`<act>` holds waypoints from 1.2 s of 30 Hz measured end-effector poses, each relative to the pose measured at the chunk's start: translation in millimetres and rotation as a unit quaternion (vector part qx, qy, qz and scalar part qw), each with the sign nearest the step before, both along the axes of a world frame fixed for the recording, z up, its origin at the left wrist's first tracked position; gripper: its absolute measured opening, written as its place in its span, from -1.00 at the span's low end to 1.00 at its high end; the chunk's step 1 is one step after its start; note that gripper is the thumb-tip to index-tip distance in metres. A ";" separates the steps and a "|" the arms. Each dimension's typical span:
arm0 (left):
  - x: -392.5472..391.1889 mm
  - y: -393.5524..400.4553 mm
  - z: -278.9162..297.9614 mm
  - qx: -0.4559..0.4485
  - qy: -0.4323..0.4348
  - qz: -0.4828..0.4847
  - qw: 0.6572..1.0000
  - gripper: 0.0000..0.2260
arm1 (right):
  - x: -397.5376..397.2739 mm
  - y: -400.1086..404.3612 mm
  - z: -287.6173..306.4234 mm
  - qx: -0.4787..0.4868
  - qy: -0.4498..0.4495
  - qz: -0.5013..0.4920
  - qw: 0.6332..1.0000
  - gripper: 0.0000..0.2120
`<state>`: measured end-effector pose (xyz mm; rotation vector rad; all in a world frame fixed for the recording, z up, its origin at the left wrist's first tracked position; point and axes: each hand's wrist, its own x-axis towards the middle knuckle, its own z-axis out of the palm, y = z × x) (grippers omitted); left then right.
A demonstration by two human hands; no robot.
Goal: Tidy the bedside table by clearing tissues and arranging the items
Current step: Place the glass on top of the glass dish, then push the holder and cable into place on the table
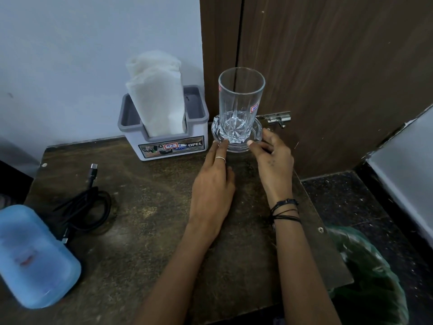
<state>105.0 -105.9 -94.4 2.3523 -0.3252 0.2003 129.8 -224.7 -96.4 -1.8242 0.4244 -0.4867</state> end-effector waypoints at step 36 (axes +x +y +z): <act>5.5 64.7 29.2 -0.428 0.073 0.269 0.860 -0.42 | -7.4 64.7 -0.4 -0.009 -0.008 0.148 0.989 -0.67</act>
